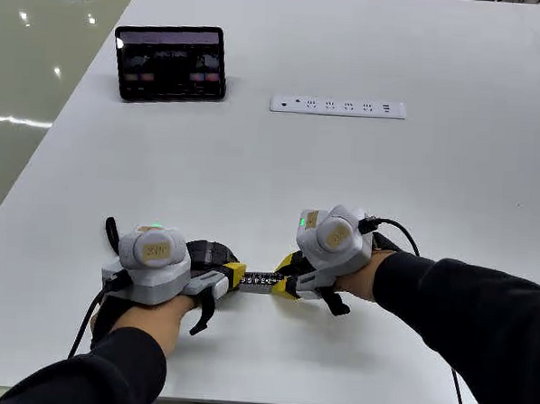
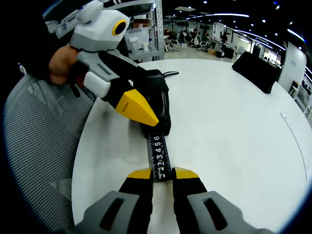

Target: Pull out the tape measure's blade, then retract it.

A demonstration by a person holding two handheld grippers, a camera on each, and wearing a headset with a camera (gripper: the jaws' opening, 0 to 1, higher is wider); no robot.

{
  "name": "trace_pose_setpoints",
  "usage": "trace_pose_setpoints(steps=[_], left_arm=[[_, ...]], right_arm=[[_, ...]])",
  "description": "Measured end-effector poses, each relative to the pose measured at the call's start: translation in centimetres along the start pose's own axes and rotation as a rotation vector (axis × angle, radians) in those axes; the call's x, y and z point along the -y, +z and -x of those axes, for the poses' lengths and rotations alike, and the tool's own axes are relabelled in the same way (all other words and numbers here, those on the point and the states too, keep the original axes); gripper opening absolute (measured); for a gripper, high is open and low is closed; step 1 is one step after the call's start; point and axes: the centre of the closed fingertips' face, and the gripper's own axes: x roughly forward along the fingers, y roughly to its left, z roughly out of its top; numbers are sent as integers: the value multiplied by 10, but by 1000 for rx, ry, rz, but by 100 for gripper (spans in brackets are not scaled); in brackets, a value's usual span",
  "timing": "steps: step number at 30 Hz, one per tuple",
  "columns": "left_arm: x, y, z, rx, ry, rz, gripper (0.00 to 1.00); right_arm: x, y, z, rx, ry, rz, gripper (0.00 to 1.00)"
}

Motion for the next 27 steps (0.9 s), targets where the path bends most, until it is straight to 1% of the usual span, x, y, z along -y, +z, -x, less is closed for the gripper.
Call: trace_pose_setpoints(steps=[6, 24, 26, 27], left_arm=[[0, 0, 0, -1, -1, 2, 58], [1, -1, -1, -1, -1, 6, 58], [1, -1, -1, -1, -3, 6, 58], [1, -1, -1, -1, -4, 7, 58]], right_arm=[[-1, 2, -2, 7, -2, 15, 10], [-2, 6, -6, 13, 3, 18, 10], [-2, 6, -7, 14, 3, 24, 10], [-2, 6, -7, 11, 2, 55, 10]])
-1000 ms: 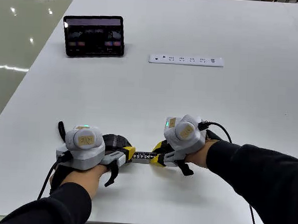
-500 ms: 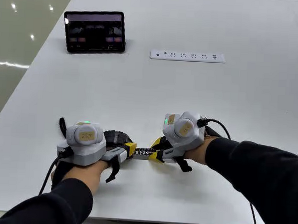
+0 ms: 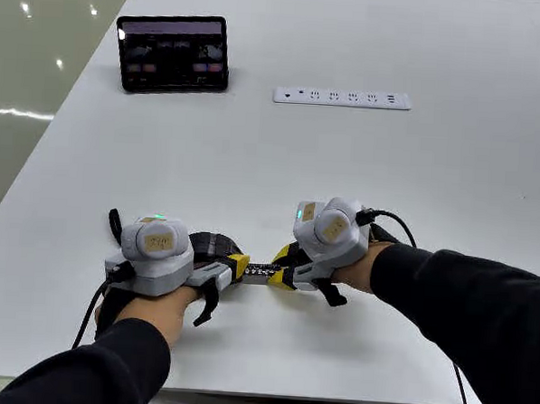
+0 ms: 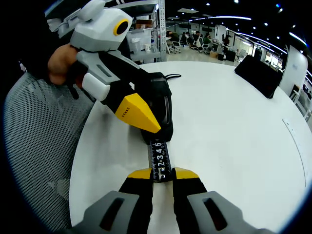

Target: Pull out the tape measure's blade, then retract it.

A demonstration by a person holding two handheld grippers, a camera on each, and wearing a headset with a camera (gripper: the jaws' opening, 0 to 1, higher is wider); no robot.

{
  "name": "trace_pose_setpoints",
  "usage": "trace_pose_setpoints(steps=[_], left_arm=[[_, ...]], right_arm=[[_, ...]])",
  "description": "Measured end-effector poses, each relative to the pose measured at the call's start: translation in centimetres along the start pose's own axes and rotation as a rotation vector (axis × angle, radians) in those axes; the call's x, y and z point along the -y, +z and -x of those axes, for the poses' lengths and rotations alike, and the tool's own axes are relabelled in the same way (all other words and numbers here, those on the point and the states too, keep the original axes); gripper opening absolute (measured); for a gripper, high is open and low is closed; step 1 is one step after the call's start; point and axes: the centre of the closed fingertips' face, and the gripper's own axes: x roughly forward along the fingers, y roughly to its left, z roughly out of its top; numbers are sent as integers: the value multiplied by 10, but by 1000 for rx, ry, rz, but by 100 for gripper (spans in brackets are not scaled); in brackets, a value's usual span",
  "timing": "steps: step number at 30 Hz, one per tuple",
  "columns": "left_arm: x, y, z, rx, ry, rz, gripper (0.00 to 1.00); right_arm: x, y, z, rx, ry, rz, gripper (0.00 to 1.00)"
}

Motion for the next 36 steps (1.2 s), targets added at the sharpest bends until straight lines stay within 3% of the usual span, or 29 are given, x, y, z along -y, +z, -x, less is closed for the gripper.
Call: trace_pose_setpoints(steps=[21, 31, 36], left_arm=[[-1, 1, 0, 6, -18, 21, 58], [-1, 1, 1, 5, -22, 15, 58], [-1, 1, 1, 6, -22, 16, 58]], right_arm=[[2, 17, -11, 20, 53, 7, 10], [0, 21, -14, 34, 37, 32, 12], [0, 16, -12, 21, 24, 38, 12]])
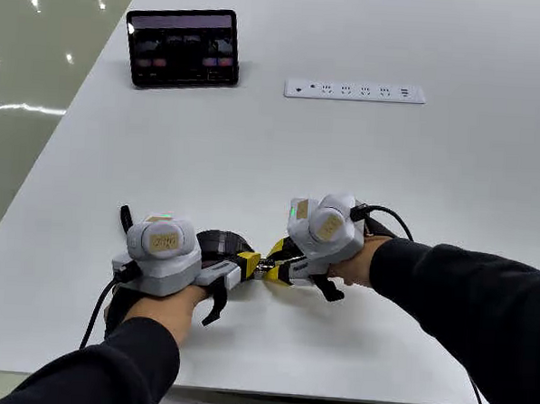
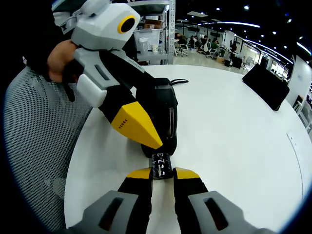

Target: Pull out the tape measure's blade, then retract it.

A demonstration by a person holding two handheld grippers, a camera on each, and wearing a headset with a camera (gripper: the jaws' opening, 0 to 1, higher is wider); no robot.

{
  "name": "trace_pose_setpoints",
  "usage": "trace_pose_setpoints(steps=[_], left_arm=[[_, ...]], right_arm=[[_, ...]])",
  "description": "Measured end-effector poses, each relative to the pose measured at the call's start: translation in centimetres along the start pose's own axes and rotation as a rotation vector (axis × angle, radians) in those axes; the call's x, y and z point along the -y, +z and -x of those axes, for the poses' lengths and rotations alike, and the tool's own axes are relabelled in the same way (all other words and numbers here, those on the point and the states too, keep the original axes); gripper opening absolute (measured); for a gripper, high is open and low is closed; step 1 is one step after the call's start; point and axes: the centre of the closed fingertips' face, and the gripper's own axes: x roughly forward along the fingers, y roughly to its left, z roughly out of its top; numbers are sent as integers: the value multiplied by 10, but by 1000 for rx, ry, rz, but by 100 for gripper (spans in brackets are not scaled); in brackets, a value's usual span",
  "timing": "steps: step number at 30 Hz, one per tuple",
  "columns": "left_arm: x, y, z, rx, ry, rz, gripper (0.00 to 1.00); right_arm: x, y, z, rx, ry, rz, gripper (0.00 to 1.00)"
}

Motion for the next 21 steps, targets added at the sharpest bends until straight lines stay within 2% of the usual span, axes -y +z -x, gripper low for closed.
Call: trace_pose_setpoints(steps=[7, 14, 21], left_arm=[[0, 0, 0, -1, -2, 3, 58], [-1, 0, 0, -2, -4, 3, 58], [-1, 0, 0, -1, -5, 0, 58]], right_arm=[[1, 2, -3, 16, 12, -45, 10], [-1, 8, -8, 29, 22, -41, 10], [-1, 8, -8, 24, 16, -29, 12]])
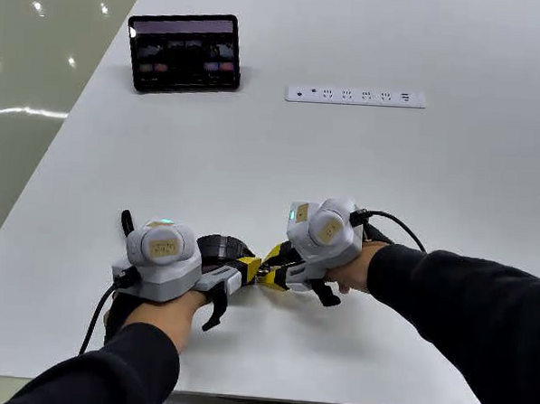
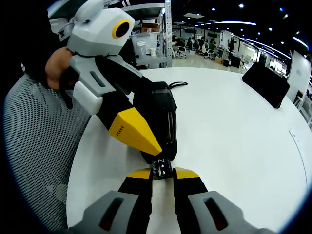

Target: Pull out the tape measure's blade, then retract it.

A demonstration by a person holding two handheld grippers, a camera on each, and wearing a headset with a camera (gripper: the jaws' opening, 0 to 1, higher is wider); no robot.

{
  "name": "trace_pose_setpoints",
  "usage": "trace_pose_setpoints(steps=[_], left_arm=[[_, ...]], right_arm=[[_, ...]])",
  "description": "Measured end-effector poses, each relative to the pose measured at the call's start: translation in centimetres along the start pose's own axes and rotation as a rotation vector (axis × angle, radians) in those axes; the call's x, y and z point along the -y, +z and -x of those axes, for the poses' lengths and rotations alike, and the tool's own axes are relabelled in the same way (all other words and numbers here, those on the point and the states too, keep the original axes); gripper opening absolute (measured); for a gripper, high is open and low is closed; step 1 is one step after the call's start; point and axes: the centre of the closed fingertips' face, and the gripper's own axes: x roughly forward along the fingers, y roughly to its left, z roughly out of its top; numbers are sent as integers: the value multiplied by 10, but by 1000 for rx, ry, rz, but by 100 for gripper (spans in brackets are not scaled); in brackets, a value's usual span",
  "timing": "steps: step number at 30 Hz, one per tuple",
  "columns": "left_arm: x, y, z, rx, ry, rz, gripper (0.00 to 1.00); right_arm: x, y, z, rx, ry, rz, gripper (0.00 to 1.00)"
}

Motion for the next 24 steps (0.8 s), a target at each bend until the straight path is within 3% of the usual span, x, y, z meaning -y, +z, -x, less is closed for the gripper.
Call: trace_pose_setpoints(steps=[11, 24], left_arm=[[0, 0, 0, 1, -1, 3, 58], [0, 0, 0, 2, -2, 10, 58]], right_arm=[[1, -6, 4, 9, 7, -20, 12], [1, 1, 0, 32, 3, -19, 10]])
